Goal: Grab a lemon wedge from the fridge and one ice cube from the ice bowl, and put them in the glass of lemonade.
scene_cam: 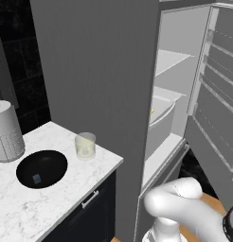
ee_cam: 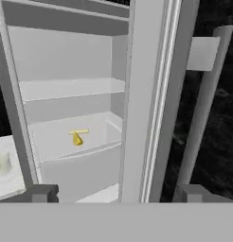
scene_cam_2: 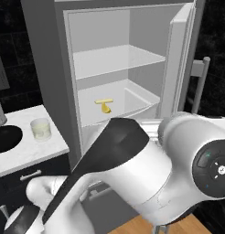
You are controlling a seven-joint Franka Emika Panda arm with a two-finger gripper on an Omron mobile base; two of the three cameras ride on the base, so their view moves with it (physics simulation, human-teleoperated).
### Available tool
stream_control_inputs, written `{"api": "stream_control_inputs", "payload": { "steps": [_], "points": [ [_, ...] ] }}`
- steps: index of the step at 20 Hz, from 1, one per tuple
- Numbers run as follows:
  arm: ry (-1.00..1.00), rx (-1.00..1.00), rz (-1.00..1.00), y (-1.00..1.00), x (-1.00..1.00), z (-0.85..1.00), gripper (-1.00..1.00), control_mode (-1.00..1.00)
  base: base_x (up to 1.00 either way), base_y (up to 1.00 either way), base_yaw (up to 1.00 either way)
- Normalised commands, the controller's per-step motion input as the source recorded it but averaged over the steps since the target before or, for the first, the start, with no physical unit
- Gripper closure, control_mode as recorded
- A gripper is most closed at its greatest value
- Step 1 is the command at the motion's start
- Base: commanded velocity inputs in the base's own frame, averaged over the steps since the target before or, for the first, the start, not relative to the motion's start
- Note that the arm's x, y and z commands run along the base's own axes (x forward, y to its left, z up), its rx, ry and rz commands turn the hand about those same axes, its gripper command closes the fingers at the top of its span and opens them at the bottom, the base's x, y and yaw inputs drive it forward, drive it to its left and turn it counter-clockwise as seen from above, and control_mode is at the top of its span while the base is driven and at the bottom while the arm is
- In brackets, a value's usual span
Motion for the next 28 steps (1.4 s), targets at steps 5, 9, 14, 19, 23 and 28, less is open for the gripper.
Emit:
{"api": "stream_control_inputs", "payload": {
  "steps": [5, 9, 14, 19, 23, 28],
  "points": [
    [0.05, -0.37, -0.22, 0.99, -0.02, 0.41, -1.0, -1.0, 0.0, 0.0, 0.0],
    [0.25, -0.3, -0.31, 1.0, 0.87, 0.0, -1.0, -1.0, 0.0, 0.0, 0.0],
    [0.2, -0.07, -0.23, 0.52, 1.0, -0.29, -1.0, -1.0, 0.0, 0.0, 0.0],
    [0.13, -0.07, -0.28, 0.06, 1.0, -0.54, -1.0, -1.0, 0.0, 0.0, 0.0],
    [0.23, -0.08, -0.43, 0.0, 1.0, -0.15, -1.0, -1.0, 0.0, 0.0, 0.0],
    [0.39, -0.04, -0.23, -0.15, 0.61, -0.08, -1.0, -1.0, 0.0, 0.0, 0.0]
  ]
}}
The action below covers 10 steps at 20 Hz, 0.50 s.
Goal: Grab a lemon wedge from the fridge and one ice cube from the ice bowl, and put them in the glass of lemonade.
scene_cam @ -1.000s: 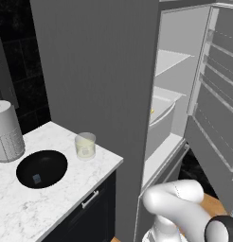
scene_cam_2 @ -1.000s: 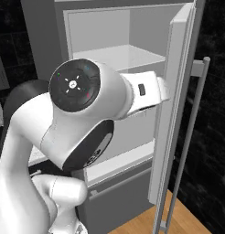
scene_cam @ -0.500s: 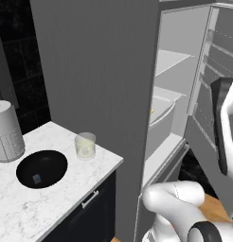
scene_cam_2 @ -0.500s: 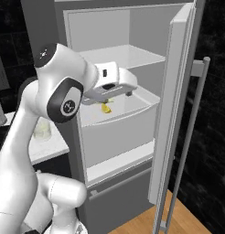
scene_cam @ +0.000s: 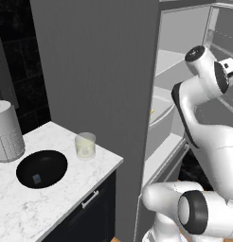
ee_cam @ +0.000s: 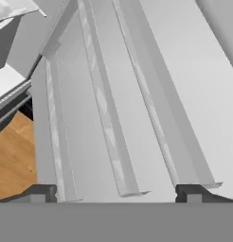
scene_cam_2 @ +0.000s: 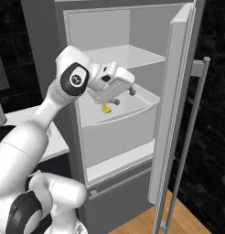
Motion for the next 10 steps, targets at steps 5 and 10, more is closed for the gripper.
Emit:
{"api": "stream_control_inputs", "payload": {
  "steps": [5, 10],
  "points": [
    [0.19, 0.0, -0.07, -0.53, 0.32, -0.42, -1.0, -1.0, 0.0, 0.0, 0.0],
    [0.0, 0.0, -0.04, -0.46, 0.52, -0.34, -1.0, -1.0, 0.0, 0.0, 0.0]
  ]
}}
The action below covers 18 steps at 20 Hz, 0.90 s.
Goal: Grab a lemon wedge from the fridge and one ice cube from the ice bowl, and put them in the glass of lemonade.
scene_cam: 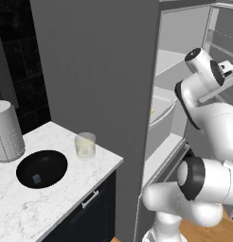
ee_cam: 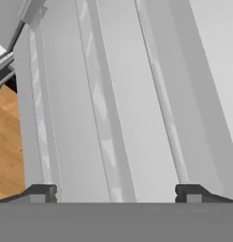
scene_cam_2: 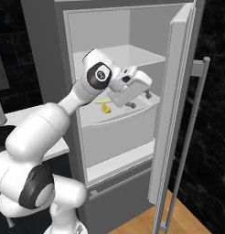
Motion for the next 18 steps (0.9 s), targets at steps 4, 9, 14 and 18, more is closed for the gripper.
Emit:
{"api": "stream_control_inputs", "payload": {
  "steps": [4, 9, 14, 18],
  "points": [
    [-0.04, 0.0, -0.01, -0.43, 0.54, -0.12, -1.0, -1.0, 0.0, 0.0, 0.0],
    [-0.06, 0.0, 0.0, -0.62, 0.42, 0.0, -1.0, -1.0, 0.0, 0.0, 0.0],
    [-0.04, 0.0, 0.0, -0.82, 0.34, -0.01, -1.0, -1.0, 0.0, 0.0, 0.0],
    [-0.01, 0.0, 0.0, -0.98, 0.49, -0.08, -1.0, -1.0, 0.0, 0.0, 0.0]
  ]
}}
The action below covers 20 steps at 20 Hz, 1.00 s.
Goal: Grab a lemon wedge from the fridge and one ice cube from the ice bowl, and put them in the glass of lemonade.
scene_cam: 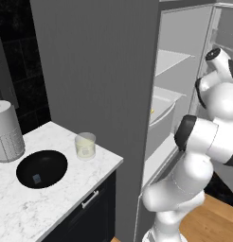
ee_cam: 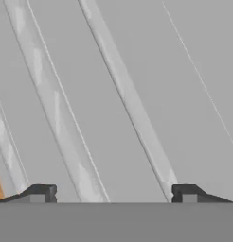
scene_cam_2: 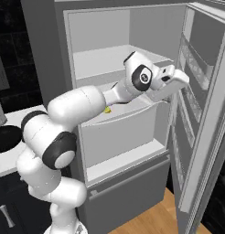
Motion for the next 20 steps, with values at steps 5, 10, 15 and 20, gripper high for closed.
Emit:
{"api": "stream_control_inputs", "payload": {
  "steps": [5, 10, 15, 20],
  "points": [
    [-0.04, 0.0, 0.0, -1.0, 0.45, -0.21, -1.0, -1.0, 0.0, 0.0, 0.0],
    [-0.13, 0.0, 0.0, 0.18, -0.18, 0.67, -1.0, -1.0, 0.0, 0.0, 0.0],
    [-0.08, 0.0, 0.0, 0.95, -0.27, 0.59, -1.0, -1.0, 0.0, 0.0, 0.0],
    [-0.03, 0.08, 0.0, 0.91, -0.24, 0.11, -1.0, -1.0, 0.0, 0.0, 0.0]
  ]
}}
